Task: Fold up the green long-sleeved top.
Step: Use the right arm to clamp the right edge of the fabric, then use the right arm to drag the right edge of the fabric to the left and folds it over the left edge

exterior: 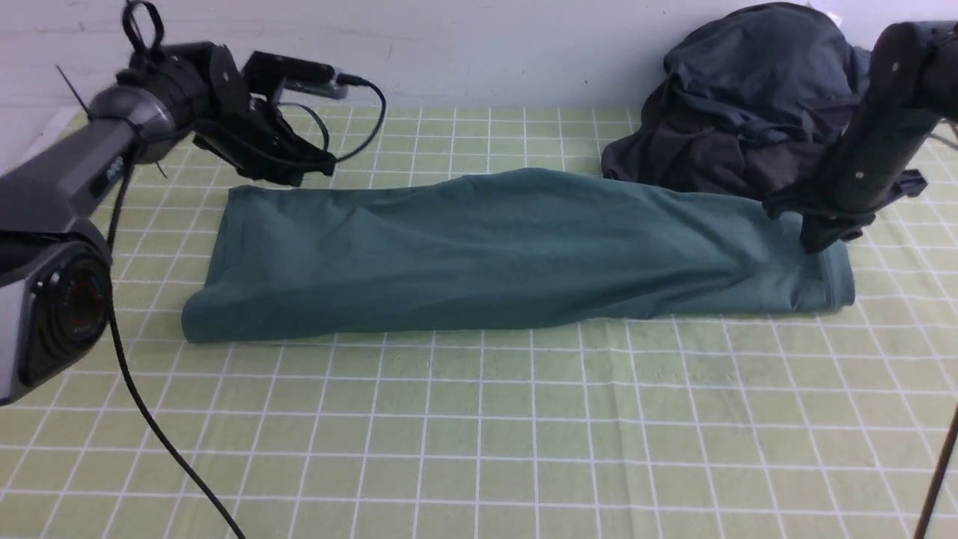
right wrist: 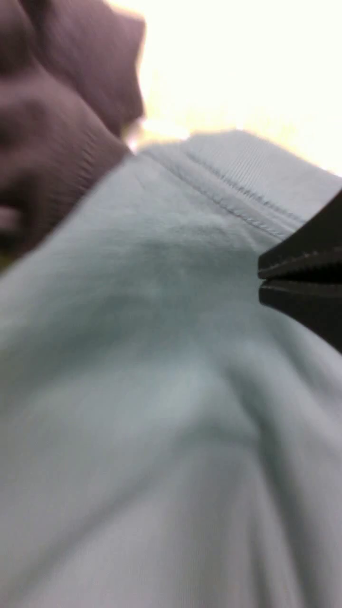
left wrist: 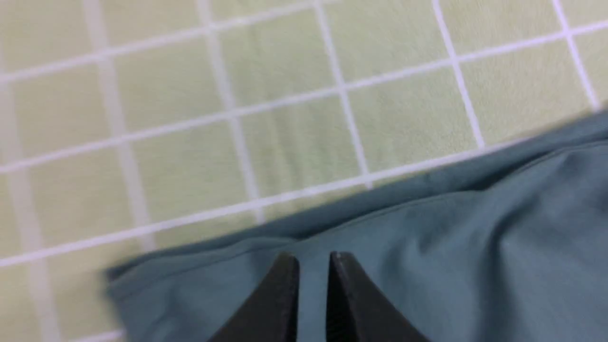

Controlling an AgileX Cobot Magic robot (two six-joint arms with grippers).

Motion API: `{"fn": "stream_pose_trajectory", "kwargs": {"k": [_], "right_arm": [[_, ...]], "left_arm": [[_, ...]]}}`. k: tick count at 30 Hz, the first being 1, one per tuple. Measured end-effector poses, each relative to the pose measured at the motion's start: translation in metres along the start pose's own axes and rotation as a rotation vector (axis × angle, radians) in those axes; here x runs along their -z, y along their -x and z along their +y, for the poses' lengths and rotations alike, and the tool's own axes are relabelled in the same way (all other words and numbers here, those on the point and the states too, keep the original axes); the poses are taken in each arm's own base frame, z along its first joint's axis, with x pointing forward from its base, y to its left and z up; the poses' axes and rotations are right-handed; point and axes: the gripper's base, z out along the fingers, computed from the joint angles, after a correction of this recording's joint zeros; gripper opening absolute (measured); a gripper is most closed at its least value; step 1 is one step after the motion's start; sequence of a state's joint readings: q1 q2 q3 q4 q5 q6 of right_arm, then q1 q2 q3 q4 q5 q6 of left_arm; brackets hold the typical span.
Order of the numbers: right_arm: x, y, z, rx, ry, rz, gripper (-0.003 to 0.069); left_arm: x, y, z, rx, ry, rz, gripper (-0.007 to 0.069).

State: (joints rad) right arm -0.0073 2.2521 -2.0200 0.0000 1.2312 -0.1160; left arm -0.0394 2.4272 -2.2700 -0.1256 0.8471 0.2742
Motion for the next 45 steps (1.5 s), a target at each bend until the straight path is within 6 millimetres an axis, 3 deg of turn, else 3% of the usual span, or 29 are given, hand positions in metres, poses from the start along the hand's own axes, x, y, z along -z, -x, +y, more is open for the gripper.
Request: {"fn": "stream_pose_trajectory", "kwargs": {"k": [4,6,7,12,13,16,21,22,23,26,28,29,31,32,34,38,42,44,45], "right_arm": [[0.03,0.002,0.002,0.002,0.001,-0.062,0.0009],[0.03,0.002,-0.002,-0.012,0.004,-0.062,0.0053],[0.03,0.002,-0.002,-0.013,0.005,-0.062,0.0053],[0.014,-0.002,-0.018,-0.074,-0.001,-0.024,0.0255],[0.006,-0.003,-0.022,-0.096,-0.008,-0.007,0.0334],[-0.008,-0.006,-0.025,-0.11,-0.012,0.026,0.0458],[-0.047,-0.018,-0.024,-0.154,-0.003,0.124,0.054],[-0.049,-0.018,-0.024,-0.156,-0.003,0.128,0.054],[-0.059,-0.02,-0.023,-0.18,0.005,0.147,0.0522],[-0.058,-0.019,-0.022,-0.192,0.014,0.142,0.0438],[-0.057,-0.018,-0.019,-0.191,0.031,0.137,0.0323],[-0.057,-0.018,-0.019,-0.19,0.033,0.138,0.0323],[-0.049,-0.014,-0.018,-0.163,0.046,0.113,0.0156],[-0.047,-0.014,-0.018,-0.157,0.046,0.109,0.0129],[-0.026,-0.01,-0.018,-0.141,0.042,0.064,0.003],[0.042,-0.005,-0.022,-0.114,-0.016,-0.067,0.001],[0.107,-0.008,-0.022,-0.095,-0.064,-0.19,0.001],[0.131,-0.011,-0.015,-0.078,-0.074,-0.232,0.001],[0.133,-0.012,-0.014,-0.076,-0.076,-0.236,0.001]], "left_arm": [[0.075,0.019,-0.001,-0.02,-0.015,0.029,0.0083],[0.097,0.017,-0.005,-0.052,-0.039,0.102,0.0083],[0.099,0.016,-0.005,-0.053,-0.041,0.109,0.0083],[0.11,-0.001,-0.01,-0.062,-0.089,0.209,0.0083],[0.121,-0.009,-0.013,-0.066,-0.103,0.23,0.0083],[0.146,-0.024,-0.021,-0.079,-0.142,0.25,0.0083],[0.212,-0.054,-0.036,-0.121,-0.156,0.201,0.0083],[0.213,-0.056,-0.036,-0.118,-0.153,0.195,0.0083],[0.238,-0.061,-0.039,-0.113,-0.121,0.127,0.0083],[0.272,-0.071,-0.043,-0.098,-0.089,0.053,0.0083],[0.294,-0.081,-0.047,-0.098,-0.078,0.017,0.0083],[0.296,-0.082,-0.048,-0.098,-0.076,0.014,0.0083],[0.322,-0.098,-0.053,-0.098,-0.064,-0.025,0.0083],[0.322,-0.1,-0.054,-0.095,-0.065,-0.022,0.0083],[0.341,-0.122,-0.06,-0.085,-0.056,-0.04,0.0083],[0.36,-0.17,-0.068,-0.044,-0.02,-0.04,0.0083],[0.355,-0.215,-0.072,0.026,0.034,-0.052,0.0083],[0.346,-0.235,-0.073,0.061,0.059,-0.063,0.0083],[0.344,-0.236,-0.073,0.064,0.06,-0.059,0.0083]]}}
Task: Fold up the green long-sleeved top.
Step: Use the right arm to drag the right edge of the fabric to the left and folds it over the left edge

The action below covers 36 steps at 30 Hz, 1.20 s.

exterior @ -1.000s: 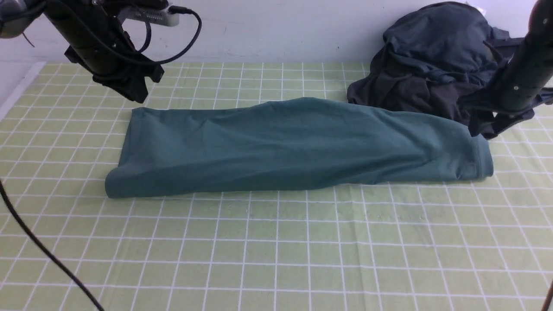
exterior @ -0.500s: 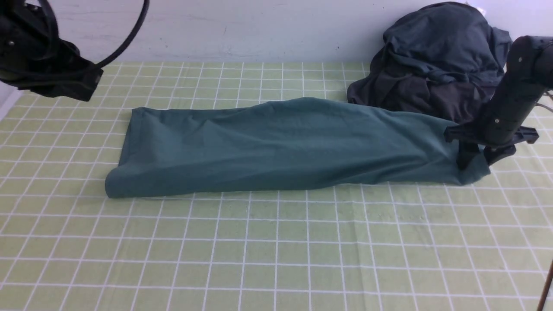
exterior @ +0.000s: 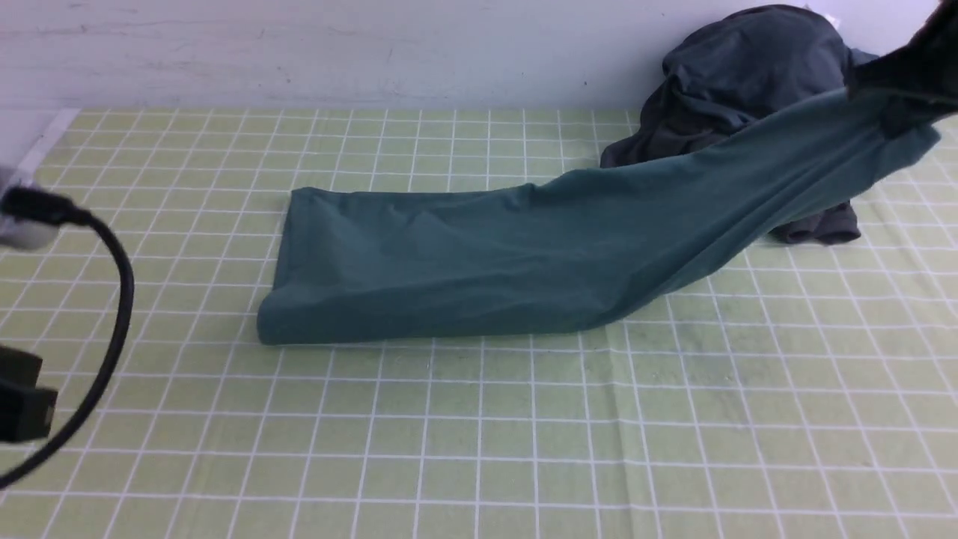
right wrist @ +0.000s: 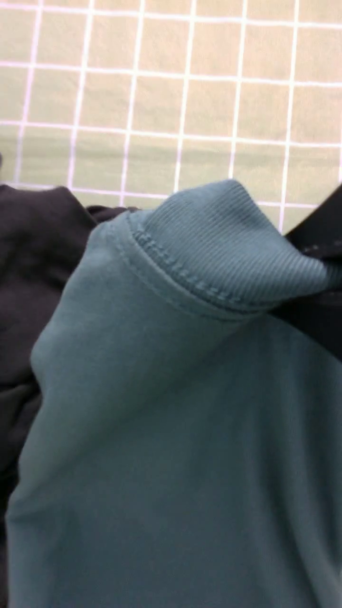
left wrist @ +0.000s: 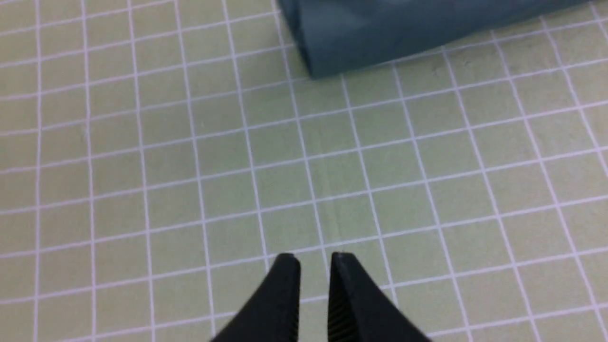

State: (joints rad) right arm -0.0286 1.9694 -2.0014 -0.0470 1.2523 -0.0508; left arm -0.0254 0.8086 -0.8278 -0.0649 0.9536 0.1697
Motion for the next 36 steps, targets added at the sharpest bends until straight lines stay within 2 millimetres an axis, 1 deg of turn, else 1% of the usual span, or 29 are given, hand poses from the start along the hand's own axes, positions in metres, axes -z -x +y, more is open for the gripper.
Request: {"fn": "stream_pose_trajectory", "kwargs": {"k": [1,2,3,5,6,8,11,12,13,15,19,20,21,22,23,24,26,28,29,30,31,32,34,36], "right_arm": [[0.018,0.002,0.012,0.025,0.01,-0.033,0.001],[0.019,0.002,0.012,0.024,0.01,-0.036,0.001],[0.027,0.003,0.031,0.057,0.041,-0.054,0.001],[0.033,0.003,0.067,0.103,0.114,-0.075,0.001],[0.034,0.004,0.094,0.14,0.163,-0.098,0.001],[0.032,0.004,0.139,0.186,0.25,-0.153,0.001],[0.027,-0.002,0.215,0.264,0.374,-0.242,0.001],[0.026,-0.002,0.22,0.269,0.381,-0.248,0.001],[0.02,-0.007,0.25,0.299,0.422,-0.273,0.001],[0.017,-0.014,0.293,0.348,0.483,-0.326,0.001],[0.001,-0.029,0.358,0.41,0.565,-0.388,0.001],[-0.01,-0.034,0.374,0.418,0.582,-0.396,0.001],[-0.013,-0.036,0.384,0.42,0.595,-0.412,0.001],[-0.023,-0.039,0.394,0.417,0.604,-0.411,0.0013],[-0.027,-0.04,0.4,0.413,0.613,-0.42,0.0019],[-0.03,-0.042,0.402,0.414,0.613,-0.412,0.0019],[-0.048,-0.045,0.415,0.403,0.622,-0.41,0.0083],[-0.053,-0.046,0.418,0.403,0.623,-0.411,0.0141],[-0.054,-0.046,0.419,0.404,0.624,-0.414,0.0183],[-0.053,-0.045,0.419,0.403,0.624,-0.415,0.0199],[-0.05,-0.044,0.418,0.404,0.625,-0.419,0.0263],[-0.05,-0.044,0.418,0.404,0.624,-0.42,0.0271],[-0.041,-0.039,0.415,0.403,0.628,-0.437,0.0341],[-0.032,-0.036,0.41,0.415,0.622,-0.435,0.0363]], "left_arm": [[-0.007,-0.013,0.0,0.018,0.013,-0.012,0.0083],[-0.007,-0.015,0.0,0.019,0.015,-0.018,0.0083],[-0.013,-0.023,-0.001,0.028,0.02,-0.035,0.0083],[-0.023,-0.03,-0.001,0.035,0.027,-0.07,0.0083],[-0.026,-0.032,-0.001,0.036,0.03,-0.088,0.0083],[-0.032,-0.034,-0.001,0.042,0.034,-0.119,0.0083],[-0.035,-0.035,-0.002,0.067,0.017,-0.145,0.0083],[-0.035,-0.034,-0.003,0.072,0.013,-0.147,0.0083],[-0.036,-0.034,-0.003,0.083,0.004,-0.149,0.0083],[-0.036,-0.034,-0.004,0.094,-0.005,-0.152,0.0083],[-0.035,-0.034,-0.004,0.099,-0.009,-0.155,0.0083],[-0.035,-0.034,-0.005,0.1,-0.009,-0.155,0.0083],[-0.035,-0.034,-0.005,0.1,-0.009,-0.155,0.0083],[-0.036,-0.034,-0.005,0.1,-0.009,-0.154,0.0083],[-0.036,-0.034,-0.005,0.1,-0.009,-0.154,0.0083],[-0.036,-0.034,-0.005,0.1,-0.009,-0.154,0.0083],[-0.036,-0.034,-0.005,0.1,-0.009,-0.154,0.0083],[-0.036,-0.034,-0.005,0.101,-0.01,-0.154,0.0083],[-0.036,-0.034,-0.005,0.101,-0.01,-0.154,0.0083],[-0.036,-0.034,-0.005,0.101,-0.01,-0.154,0.0083],[-0.036,-0.034,-0.005,0.102,-0.01,-0.154,0.0083],[-0.036,-0.034,-0.005,0.102,-0.01,-0.154,0.0083],[-0.036,-0.034,-0.005,0.102,-0.011,-0.155,0.0083],[-0.036,-0.034,-0.005,0.102,-0.01,-0.156,0.0083]]}}
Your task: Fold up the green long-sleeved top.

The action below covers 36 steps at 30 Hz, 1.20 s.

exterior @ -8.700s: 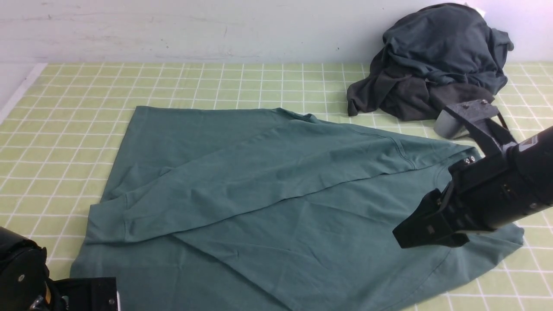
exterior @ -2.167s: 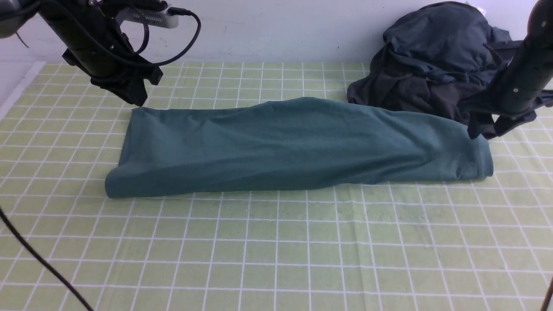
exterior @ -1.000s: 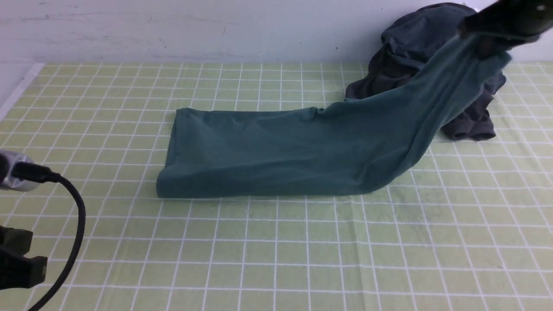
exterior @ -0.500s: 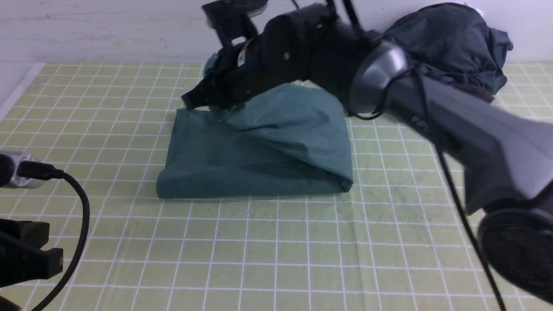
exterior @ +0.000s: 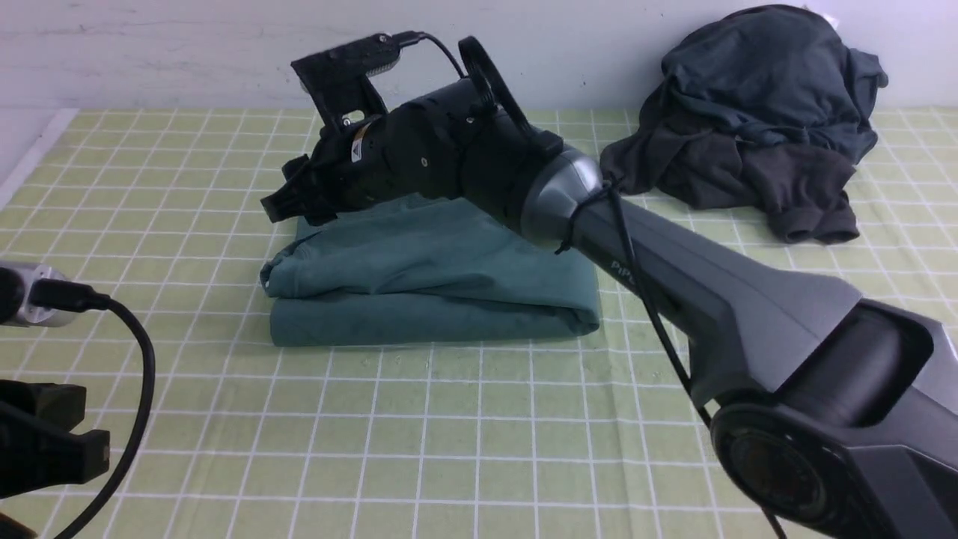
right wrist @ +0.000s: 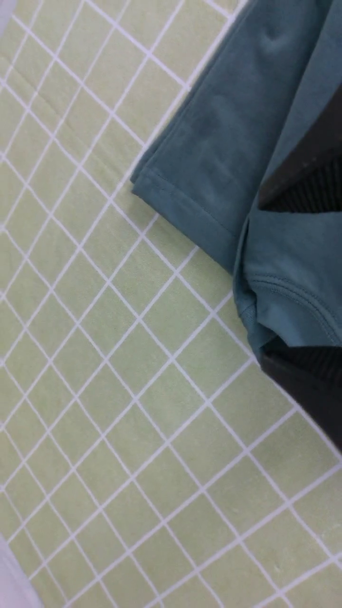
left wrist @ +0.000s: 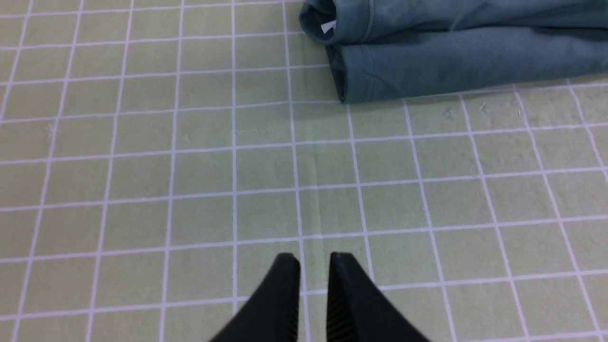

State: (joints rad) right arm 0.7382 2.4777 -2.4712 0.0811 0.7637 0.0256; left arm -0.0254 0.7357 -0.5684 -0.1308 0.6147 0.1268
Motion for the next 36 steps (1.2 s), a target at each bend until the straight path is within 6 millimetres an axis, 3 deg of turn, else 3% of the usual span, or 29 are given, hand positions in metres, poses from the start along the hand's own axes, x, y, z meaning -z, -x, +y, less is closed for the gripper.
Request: {"fn": "stream_pose_trajectory", "kwargs": {"k": [6,7,12,15,18,20,21,22,24,25,26,28,29,30,33,34,36], "right_arm": [[0.01,0.002,-0.017,-0.006,-0.023,0.064,0.0287],[0.002,-0.007,-0.022,-0.032,-0.02,0.098,0.021],[-0.04,-0.048,-0.013,-0.14,0.069,0.176,0.0035],[-0.055,-0.065,-0.001,-0.154,0.139,0.207,-0.0003],[-0.044,-0.053,0.004,-0.105,0.198,0.182,-0.0011],[-0.02,-0.03,0.004,-0.043,0.218,0.148,-0.0011],[0.002,-0.011,0.003,0.009,0.226,0.12,-0.0011],[0.006,-0.008,0.002,0.017,0.227,0.115,-0.0011],[0.066,0.034,-0.004,0.128,0.205,0.059,-0.0011],[0.106,0.055,-0.009,0.175,0.167,0.028,-0.0011],[0.111,0.057,-0.012,0.18,0.161,0.034,-0.0011],[0.173,0.08,-0.025,0.21,0.072,0.009,-0.0011],[0.202,0.084,-0.034,0.208,0.022,0.025,-0.0011],[0.206,0.084,-0.035,0.207,0.013,0.027,-0.0011],[0.282,0.079,-0.062,0.202,-0.153,0.064,-0.0013],[0.285,0.07,-0.07,0.191,-0.182,0.108,-0.0013],[0.311,0.052,-0.087,0.149,-0.257,0.145,-0.0013]], "left_arm": [[0.0,0.002,-0.001,0.026,-0.016,-0.021,0.0083],[0.0,0.003,-0.002,0.032,-0.018,-0.03,0.0083],[0.0,0.004,-0.002,0.019,-0.018,-0.047,0.0083],[0.003,0.005,-0.005,-0.044,-0.036,-0.069,0.0083],[0.015,0.006,-0.012,-0.12,-0.074,-0.136,0.0083],[0.026,0.005,-0.016,-0.169,-0.092,-0.19,0.0083],[0.034,0.003,-0.017,-0.197,-0.096,-0.228,0.0083],[0.035,0.003,-0.017,-0.207,-0.097,-0.234,0.0083],[0.047,-0.003,-0.018,-0.244,-0.096,-0.3,0.0083],[0.051,-0.006,-0.017,-0.249,-0.092,-0.328,0.0083],[0.052,-0.007,-0.017,-0.249,-0.092,-0.331,0.0083],[0.058,-0.014,-0.017,-0.251,-0.088,-0.37,0.0083],[0.06,-0.017,-0.016,-0.251,-0.087,-0.382,0.0083],[0.061,-0.018,-0.016,-0.252,-0.086,-0.387,0.0083],[0.066,-0.022,-0.016,-0.254,-0.085,-0.414,0.0083],[0.067,-0.022,-0.016,-0.254,-0.085,-0.418,0.0083],[0.068,-0.023,-0.016,-0.256,-0.085,-0.419,0.0083]]}}
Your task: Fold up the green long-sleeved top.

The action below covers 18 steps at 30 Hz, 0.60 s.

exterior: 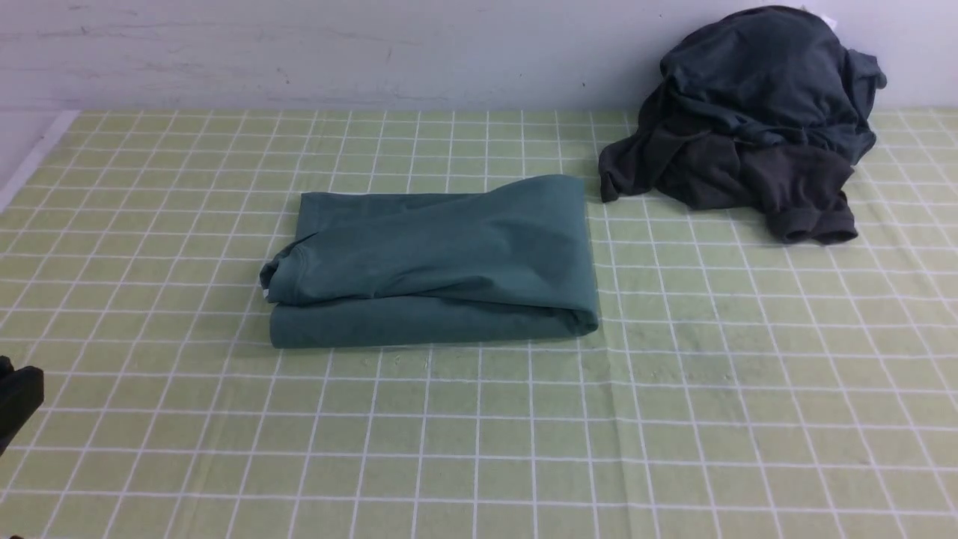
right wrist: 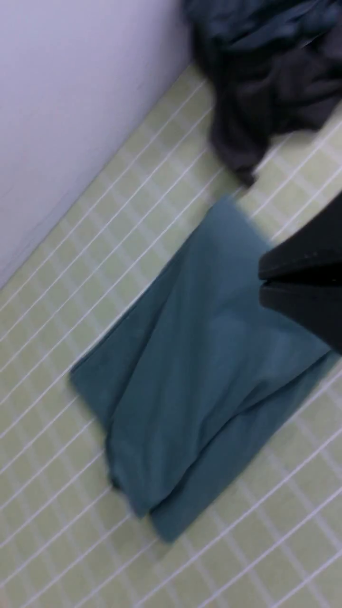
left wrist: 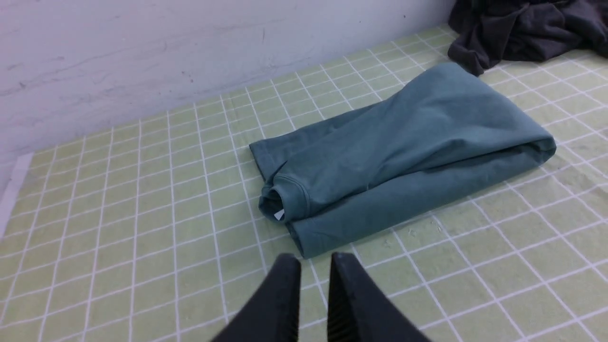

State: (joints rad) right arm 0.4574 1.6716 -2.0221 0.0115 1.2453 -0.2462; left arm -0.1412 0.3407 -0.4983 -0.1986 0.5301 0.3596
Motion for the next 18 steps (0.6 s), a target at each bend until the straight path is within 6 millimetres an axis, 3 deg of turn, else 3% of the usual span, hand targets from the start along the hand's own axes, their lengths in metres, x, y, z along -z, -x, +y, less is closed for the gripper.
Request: {"fn": "stream_pose_trajectory", "kwargs": {"k": [4,5,6,12,14,16,18], "right_arm": [[0.022,-0.05,-0.021,-0.103,-0.108,-0.021,-0.0013],[0.022,-0.053,-0.021,-0.108,-0.113,-0.029,-0.0013],[0.034,-0.075,-0.021,-0.139,-0.152,-0.104,-0.0013],[0.046,-0.153,0.013,-0.129,-0.201,-0.456,-0.0013],[0.049,-0.201,0.036,-0.106,-0.209,-0.647,-0.0013],[0.049,-0.217,0.043,-0.099,-0.211,-0.71,-0.0013],[0.046,-0.255,0.057,-0.084,-0.22,-0.808,-0.0013]], "left_arm": [[0.0,-0.001,0.0,-0.002,-0.005,0.014,0.0083],[0.0,-0.001,0.0,-0.002,-0.005,0.014,0.0083],[0.0,-0.001,-0.001,-0.002,-0.006,0.015,0.0083],[0.0,-0.002,-0.001,-0.002,-0.006,0.017,0.0083],[0.0,-0.002,-0.001,-0.002,-0.006,0.017,0.0083],[0.0,-0.002,-0.001,-0.002,-0.006,0.017,0.0083],[0.0,-0.002,-0.001,-0.002,-0.006,0.017,0.0083]]}}
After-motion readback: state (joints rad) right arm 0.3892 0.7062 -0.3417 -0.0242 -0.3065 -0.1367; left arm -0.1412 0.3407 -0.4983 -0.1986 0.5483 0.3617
